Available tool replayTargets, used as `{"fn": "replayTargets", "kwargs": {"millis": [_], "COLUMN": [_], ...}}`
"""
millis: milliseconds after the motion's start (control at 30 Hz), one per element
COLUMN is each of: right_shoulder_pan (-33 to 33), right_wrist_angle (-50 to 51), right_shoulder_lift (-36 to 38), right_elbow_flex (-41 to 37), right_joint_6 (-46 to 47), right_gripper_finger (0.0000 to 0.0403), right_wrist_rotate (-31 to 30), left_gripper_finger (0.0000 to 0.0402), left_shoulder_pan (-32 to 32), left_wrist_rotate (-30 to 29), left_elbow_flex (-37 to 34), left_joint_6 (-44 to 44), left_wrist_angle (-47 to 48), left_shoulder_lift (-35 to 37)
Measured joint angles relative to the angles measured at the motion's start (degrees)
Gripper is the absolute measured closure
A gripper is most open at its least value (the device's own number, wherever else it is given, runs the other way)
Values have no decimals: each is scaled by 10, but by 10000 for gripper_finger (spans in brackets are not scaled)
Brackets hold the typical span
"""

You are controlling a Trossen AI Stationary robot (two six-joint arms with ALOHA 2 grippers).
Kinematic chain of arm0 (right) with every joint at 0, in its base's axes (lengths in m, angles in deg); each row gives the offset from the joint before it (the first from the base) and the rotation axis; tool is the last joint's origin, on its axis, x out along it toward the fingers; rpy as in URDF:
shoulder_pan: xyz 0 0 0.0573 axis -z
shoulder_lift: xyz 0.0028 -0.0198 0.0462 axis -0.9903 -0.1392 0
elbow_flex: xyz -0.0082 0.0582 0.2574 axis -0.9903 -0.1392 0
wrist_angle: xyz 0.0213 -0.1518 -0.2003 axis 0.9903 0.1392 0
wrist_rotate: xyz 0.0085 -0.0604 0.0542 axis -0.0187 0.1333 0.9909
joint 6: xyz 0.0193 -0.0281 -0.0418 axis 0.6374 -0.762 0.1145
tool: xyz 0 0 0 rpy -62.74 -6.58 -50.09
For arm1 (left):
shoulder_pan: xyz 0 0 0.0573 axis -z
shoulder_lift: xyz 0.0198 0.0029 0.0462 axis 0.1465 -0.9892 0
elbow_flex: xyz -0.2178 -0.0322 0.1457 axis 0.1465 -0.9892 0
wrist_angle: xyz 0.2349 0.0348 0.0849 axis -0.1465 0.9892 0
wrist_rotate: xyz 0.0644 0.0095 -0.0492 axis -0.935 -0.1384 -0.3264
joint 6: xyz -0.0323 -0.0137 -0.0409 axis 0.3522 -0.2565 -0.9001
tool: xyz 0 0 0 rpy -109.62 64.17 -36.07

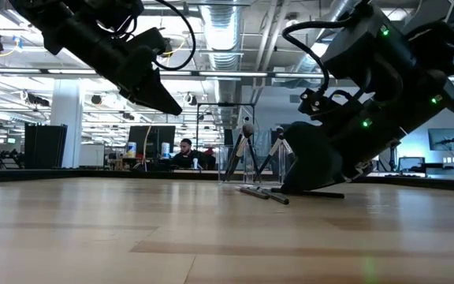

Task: Put items in baskets/containers
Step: Put the black eyeshadow brush into the transparent organizer

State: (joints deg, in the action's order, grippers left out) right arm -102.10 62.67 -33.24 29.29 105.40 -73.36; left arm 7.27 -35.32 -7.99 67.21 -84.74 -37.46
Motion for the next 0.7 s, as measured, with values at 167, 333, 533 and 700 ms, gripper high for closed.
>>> {"fn": "replayTargets", "kwargs": {"millis": [167, 333, 533, 700], "right_shoulder_pan": [-10, -20, -17, -20], "right_wrist_angle": [-23, -34, -95, -146], "right_shoulder_lift": [-30, -41, -7, 29], "right_elbow_flex": [0, 0, -8, -5], "right_joint_6": [-1, -11, -117, -153], "right_gripper_finger": [364, 388, 397, 393], "right_wrist_rotate": [-41, -65, -38, -24], "left_gripper_finger": [291, 291, 291, 291], "left_shoulder_pan": [1, 1, 24, 48], "left_wrist_rotate": [0, 84, 253, 255], "left_elbow_flex": [0, -1, -1, -1], "left_joint_6": [-8, -11, 20, 61], "left_wrist_angle": [-1, -17, -119, -183], "left_shoulder_lift": [0, -1, -41, -127]}}
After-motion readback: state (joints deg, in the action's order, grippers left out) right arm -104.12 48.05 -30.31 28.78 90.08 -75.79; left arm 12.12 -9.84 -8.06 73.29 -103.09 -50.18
